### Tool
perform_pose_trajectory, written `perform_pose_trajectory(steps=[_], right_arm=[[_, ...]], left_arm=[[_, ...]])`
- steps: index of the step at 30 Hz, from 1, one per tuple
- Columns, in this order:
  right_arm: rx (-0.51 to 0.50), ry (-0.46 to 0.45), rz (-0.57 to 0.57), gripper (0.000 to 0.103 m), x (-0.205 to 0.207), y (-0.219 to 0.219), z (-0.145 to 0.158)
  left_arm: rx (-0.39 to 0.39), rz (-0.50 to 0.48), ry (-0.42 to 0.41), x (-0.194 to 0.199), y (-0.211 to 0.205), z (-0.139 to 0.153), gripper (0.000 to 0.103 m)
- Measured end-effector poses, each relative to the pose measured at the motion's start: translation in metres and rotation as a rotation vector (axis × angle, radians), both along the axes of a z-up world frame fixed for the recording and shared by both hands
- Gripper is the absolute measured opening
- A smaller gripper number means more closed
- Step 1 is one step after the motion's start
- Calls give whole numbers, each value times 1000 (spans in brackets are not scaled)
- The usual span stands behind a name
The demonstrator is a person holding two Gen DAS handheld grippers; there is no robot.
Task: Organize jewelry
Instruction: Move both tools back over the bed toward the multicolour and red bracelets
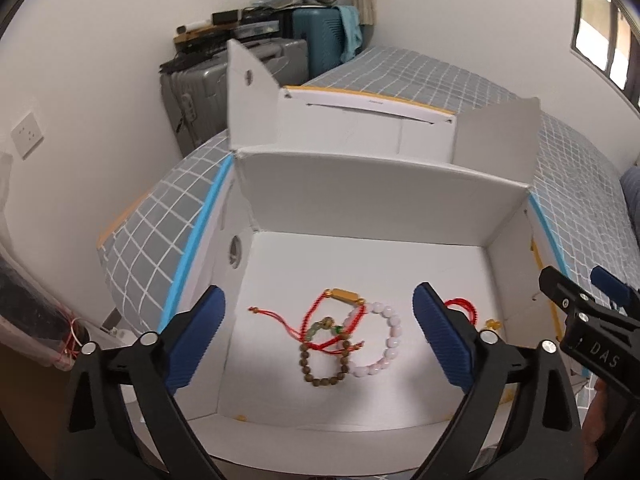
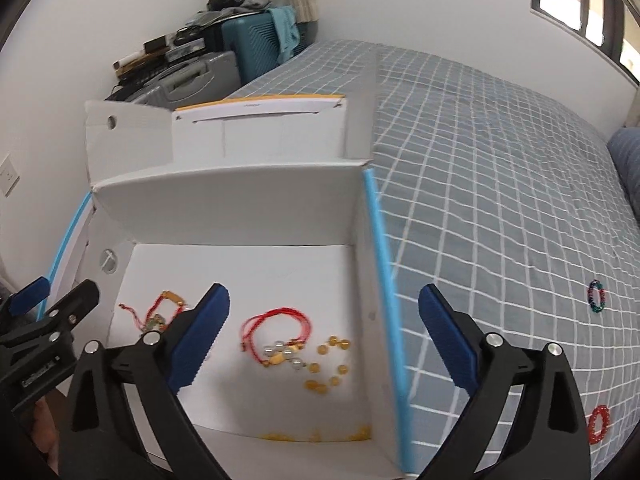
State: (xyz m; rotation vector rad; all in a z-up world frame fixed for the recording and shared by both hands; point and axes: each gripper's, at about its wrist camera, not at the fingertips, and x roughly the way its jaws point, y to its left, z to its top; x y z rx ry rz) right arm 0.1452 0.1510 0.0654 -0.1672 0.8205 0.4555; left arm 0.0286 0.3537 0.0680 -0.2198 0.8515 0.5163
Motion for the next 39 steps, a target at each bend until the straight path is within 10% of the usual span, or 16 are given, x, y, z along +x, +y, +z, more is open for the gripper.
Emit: perform_pose_trajectory(steps=[21,39], right_arm=[[10,-29,-300,95,41,-226,-7],[-8,36,-546,95,6,-412,-50]], left_arm=[[-2,-278,-67,73,-164,13,97],[-32,-557,-6,147,-350,-33,97]])
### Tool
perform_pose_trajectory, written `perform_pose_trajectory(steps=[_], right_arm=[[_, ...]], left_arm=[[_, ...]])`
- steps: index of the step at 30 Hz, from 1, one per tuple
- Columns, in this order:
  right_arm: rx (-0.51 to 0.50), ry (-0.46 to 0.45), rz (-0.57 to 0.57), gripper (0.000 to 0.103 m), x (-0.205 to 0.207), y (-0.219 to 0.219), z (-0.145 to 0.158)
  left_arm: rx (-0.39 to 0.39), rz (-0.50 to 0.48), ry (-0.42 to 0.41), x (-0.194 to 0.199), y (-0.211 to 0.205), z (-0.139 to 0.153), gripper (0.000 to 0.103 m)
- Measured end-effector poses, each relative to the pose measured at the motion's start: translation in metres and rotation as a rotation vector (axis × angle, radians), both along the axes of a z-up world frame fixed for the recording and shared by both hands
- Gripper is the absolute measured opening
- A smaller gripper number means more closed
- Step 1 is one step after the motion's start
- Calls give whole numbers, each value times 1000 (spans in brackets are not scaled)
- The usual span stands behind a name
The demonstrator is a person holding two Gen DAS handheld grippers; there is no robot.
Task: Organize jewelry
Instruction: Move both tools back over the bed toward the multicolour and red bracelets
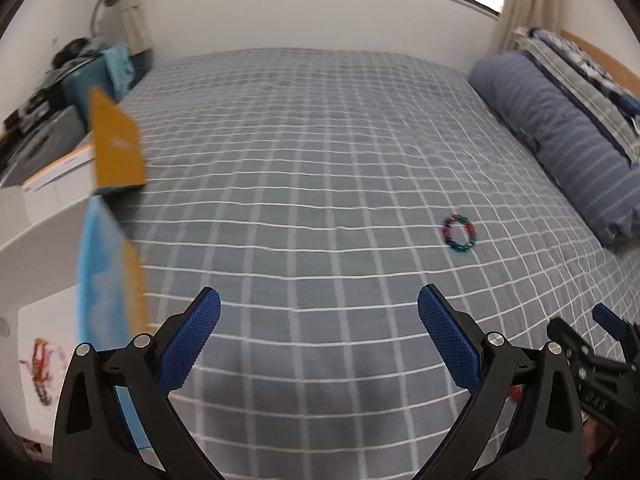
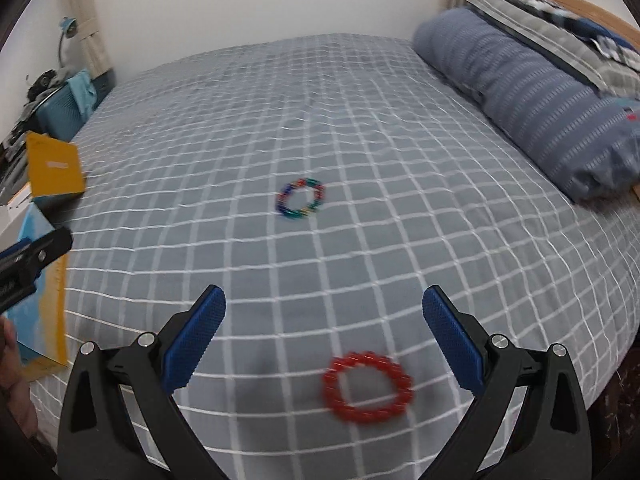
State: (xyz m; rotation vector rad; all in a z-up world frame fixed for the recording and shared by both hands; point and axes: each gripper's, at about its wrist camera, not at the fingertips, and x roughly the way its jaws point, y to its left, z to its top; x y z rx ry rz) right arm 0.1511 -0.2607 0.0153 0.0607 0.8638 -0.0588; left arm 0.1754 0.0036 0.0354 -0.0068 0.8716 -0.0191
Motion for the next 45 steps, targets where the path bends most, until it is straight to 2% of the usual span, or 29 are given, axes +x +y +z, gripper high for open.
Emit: perform_pose_trajectory(steps=[7,13,19,25,33,41,42,45], right_arm=[[8,21,-15,95,-8,-33,-17],[-25,43,-21,95,-17,-52,-33],[-26,85,-21,94,-19,-66,-54],[-23,123,16,89,-17,-65,-65],[-8,192,81,69,-18,-60,-81],[-4,246,94,55,-14,-58,-97],[-7,248,95,53,-13,-57,-97],[-8,250,95,43,-14,-58,-97]], left_arm=[[-10,-69,53,42,-54,-26,97],[-2,-118,96,84,-100,-50,97],[-9,-159,127,112,-128,-70,97],[-20,-151,147,137,-144,-88,97],[44,-152,148,156,-156,-109,97],[42,-120,170,169,-151,-131,95],[44,-118,169,169,-153,-132,94],[54,-117,167,170,-153,-131,76]])
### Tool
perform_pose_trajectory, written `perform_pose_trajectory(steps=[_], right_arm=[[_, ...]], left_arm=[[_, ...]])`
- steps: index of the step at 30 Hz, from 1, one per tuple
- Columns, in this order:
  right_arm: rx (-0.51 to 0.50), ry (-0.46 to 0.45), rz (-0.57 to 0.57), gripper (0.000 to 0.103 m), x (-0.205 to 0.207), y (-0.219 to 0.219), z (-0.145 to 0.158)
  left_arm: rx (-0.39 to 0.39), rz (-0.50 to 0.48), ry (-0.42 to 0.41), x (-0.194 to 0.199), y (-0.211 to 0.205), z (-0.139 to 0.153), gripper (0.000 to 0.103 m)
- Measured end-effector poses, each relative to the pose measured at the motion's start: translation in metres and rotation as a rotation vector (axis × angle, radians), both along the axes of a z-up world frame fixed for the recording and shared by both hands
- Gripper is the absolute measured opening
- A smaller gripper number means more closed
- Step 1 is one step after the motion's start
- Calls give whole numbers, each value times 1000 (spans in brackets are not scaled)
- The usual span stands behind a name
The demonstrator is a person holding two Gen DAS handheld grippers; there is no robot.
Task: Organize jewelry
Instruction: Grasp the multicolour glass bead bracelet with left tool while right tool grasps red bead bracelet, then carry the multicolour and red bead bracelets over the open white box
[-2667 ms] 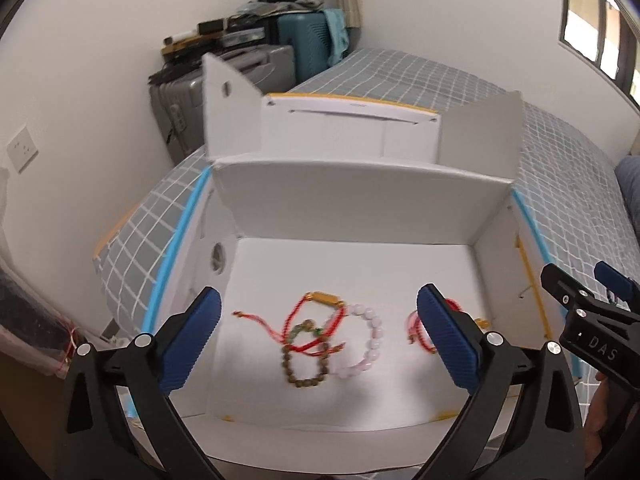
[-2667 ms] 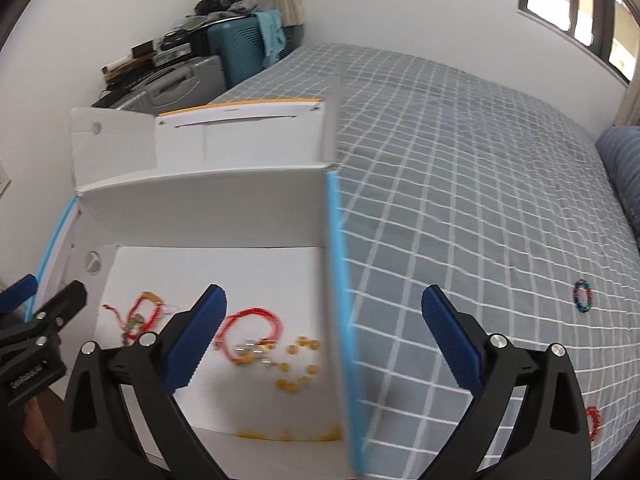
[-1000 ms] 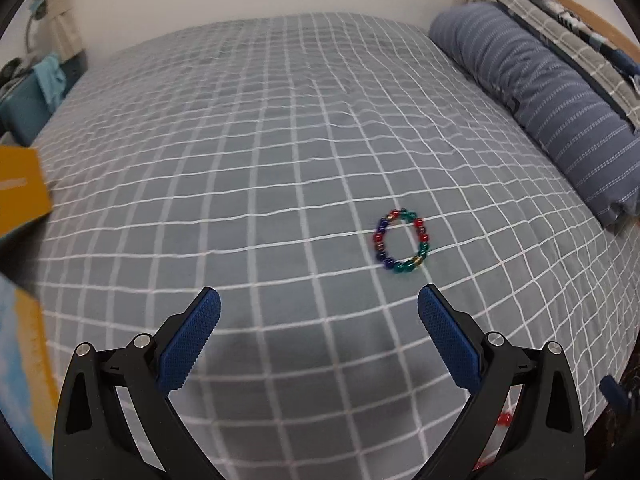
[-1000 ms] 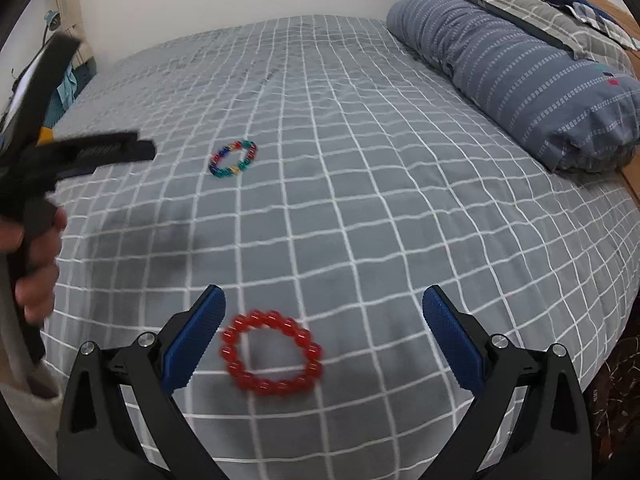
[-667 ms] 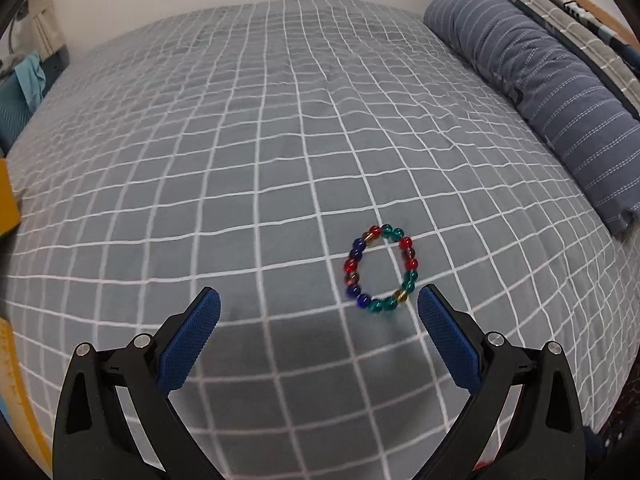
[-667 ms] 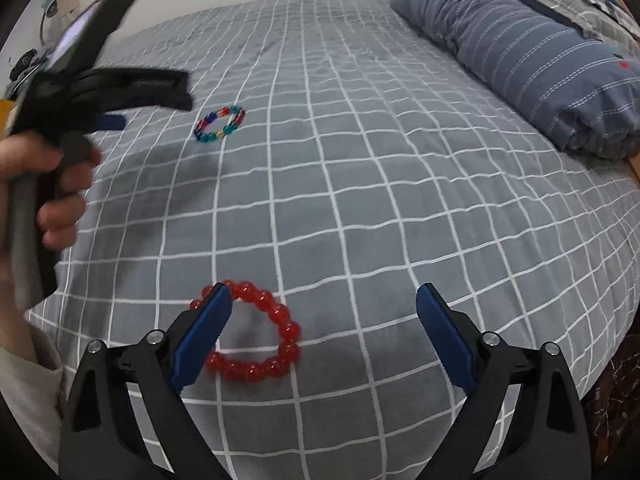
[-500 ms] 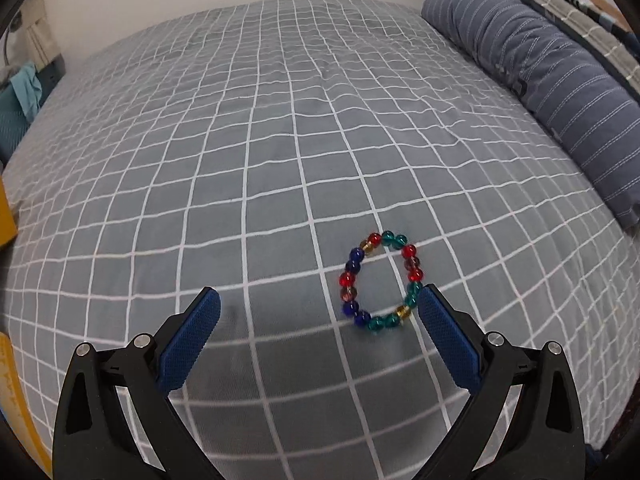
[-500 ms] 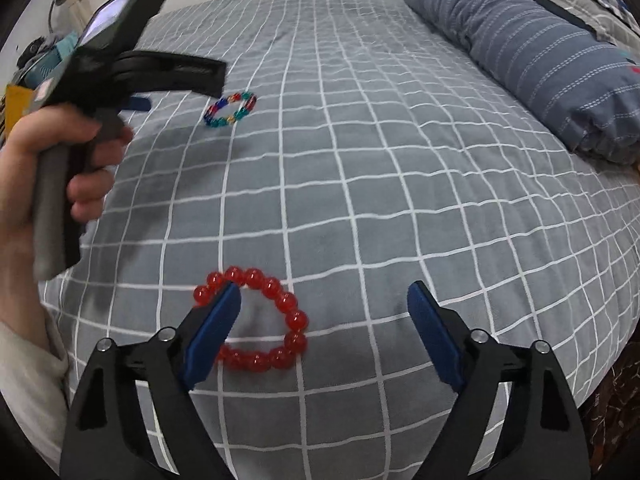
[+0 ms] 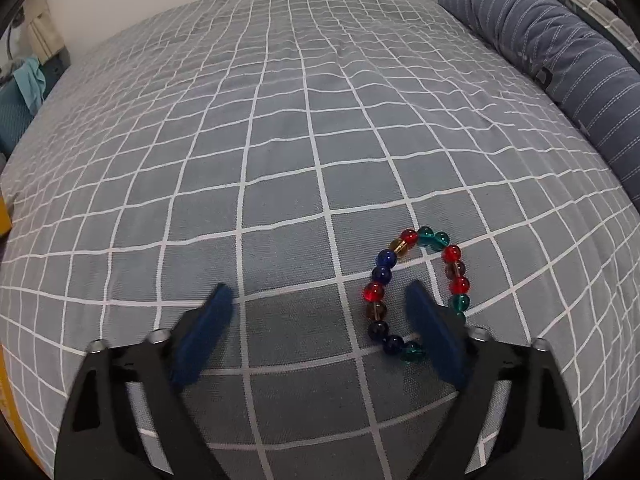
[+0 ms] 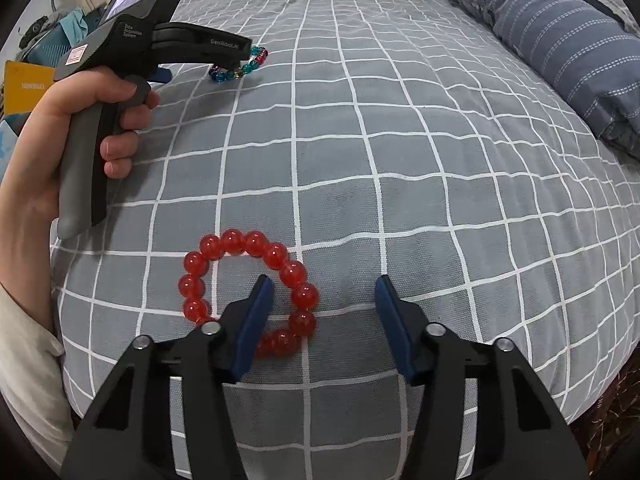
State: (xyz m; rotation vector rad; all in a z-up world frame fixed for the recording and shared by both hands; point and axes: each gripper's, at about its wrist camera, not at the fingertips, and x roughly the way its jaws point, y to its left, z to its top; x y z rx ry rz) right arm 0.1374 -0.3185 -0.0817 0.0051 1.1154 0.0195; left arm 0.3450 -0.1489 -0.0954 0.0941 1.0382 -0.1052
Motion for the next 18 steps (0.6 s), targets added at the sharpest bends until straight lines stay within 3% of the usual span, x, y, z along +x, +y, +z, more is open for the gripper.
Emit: perform_pose_trajectory(steps=[2,4,6,7,8,13,18], right_arm=[[3,5,5,39,0,0,0],[8,10,9,32,1,0,-1],[0,12,14,23,1,2,-1],[-6,13,16,21,1,2,-2],[-12,13,17,16,2,3,-2],[-14,6,8,15,1,2,0],[-11,-4,14,13,3,3,6]], left_arm=[[1,-6,2,-1,0,2,59],[22,0,2,-3,0,3,50],[39,-4,-1,-4,1,3,30],[37,-17,6,-4,0,3,10],[40,-16,8,-4,1,4,9],[-27,-12,17,-3,9,8,9],[-42,-26,22,-8,9,13,9]])
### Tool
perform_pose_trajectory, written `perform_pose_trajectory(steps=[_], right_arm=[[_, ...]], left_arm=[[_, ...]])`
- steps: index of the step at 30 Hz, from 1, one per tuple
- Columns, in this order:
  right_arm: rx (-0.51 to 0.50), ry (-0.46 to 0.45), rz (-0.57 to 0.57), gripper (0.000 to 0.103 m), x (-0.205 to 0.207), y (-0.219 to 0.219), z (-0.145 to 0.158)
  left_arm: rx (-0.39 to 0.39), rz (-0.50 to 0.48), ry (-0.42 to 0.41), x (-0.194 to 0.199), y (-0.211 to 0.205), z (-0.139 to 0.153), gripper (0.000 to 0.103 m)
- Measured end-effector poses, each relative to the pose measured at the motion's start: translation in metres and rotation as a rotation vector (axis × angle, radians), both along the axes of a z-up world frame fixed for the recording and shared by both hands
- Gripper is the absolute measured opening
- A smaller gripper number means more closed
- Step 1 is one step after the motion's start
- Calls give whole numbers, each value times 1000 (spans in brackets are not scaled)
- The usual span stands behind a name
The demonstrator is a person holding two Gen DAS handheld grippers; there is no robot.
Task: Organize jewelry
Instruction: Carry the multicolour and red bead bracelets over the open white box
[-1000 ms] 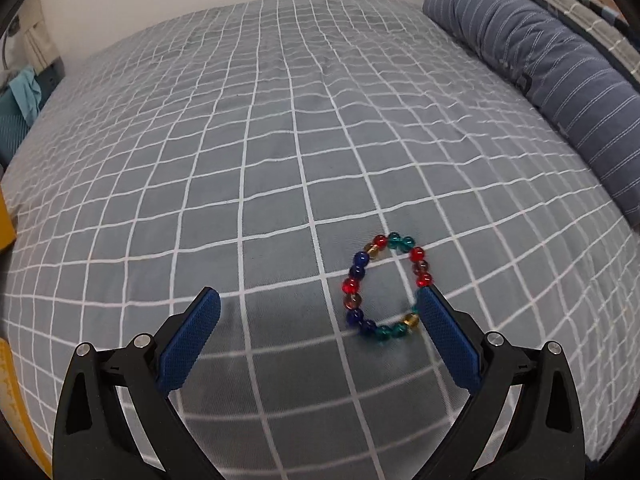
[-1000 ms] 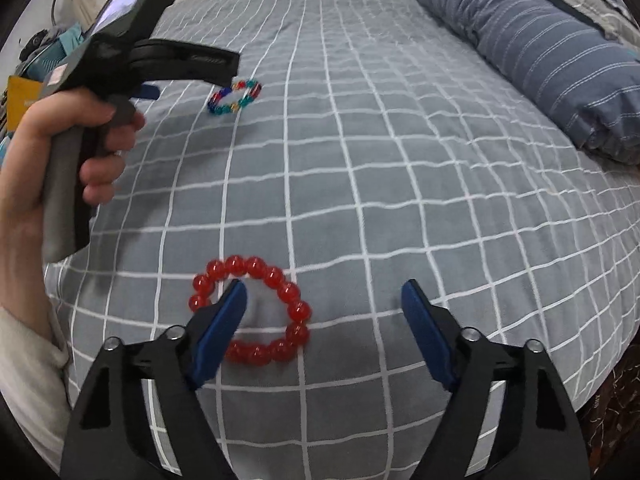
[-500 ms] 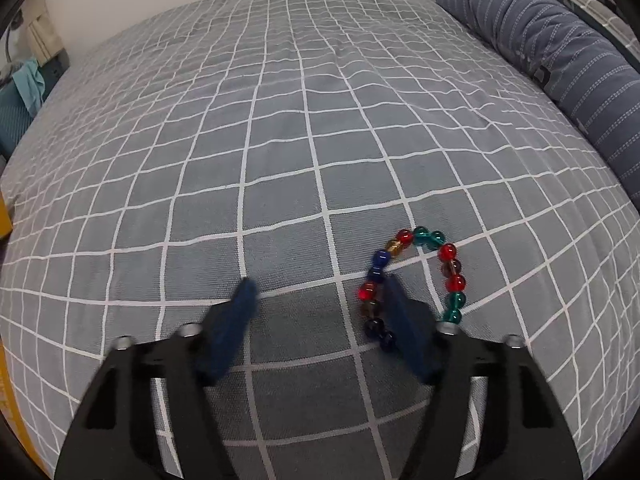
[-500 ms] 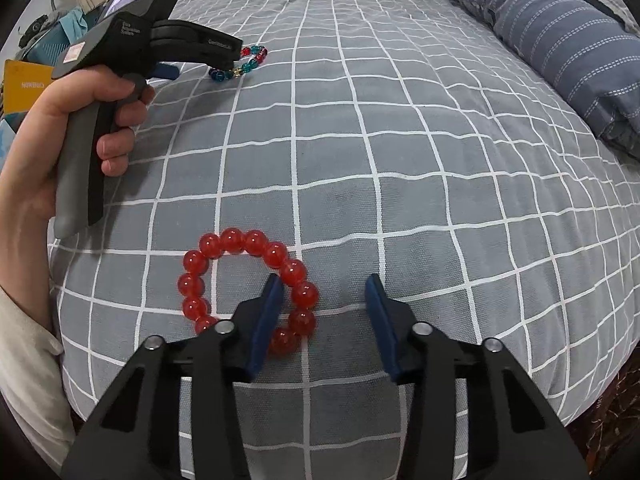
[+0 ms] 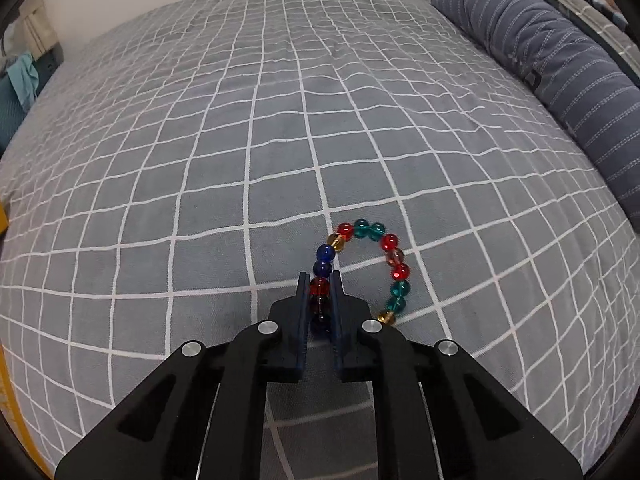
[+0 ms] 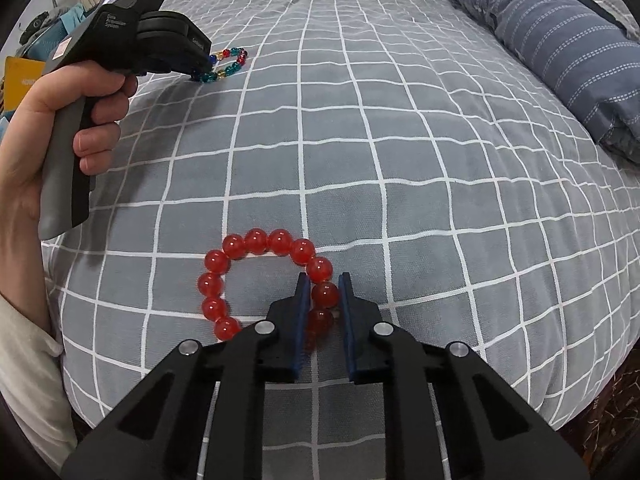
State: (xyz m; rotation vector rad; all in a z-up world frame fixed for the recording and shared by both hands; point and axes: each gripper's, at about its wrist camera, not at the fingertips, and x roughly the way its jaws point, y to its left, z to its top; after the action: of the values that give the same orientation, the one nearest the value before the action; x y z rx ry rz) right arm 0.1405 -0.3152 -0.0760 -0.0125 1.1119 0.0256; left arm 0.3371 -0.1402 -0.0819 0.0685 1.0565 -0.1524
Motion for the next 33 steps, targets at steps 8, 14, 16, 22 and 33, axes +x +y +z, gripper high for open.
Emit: perform_pose_trajectory(steps=[8,14,16,22,33], right_arm=[[30,-52,-8,13,-1,-2,18],[48,-87,-13,13,-4,-1,30],[57,-104,-16,13,-5,-2,35],[61,-173,-9,13,-7,6,52],[71,-248,-8,13,-9,22,74]], left_arm=[[-22,-15,-1,-19,5,17,9],[-32,-16,4,-32,13,27,9],[-33,-16,3,-39,17,30,9],[-77,-26,-10,-65,28,46,9],[-65,-12,-47,-118,51,64,9]])
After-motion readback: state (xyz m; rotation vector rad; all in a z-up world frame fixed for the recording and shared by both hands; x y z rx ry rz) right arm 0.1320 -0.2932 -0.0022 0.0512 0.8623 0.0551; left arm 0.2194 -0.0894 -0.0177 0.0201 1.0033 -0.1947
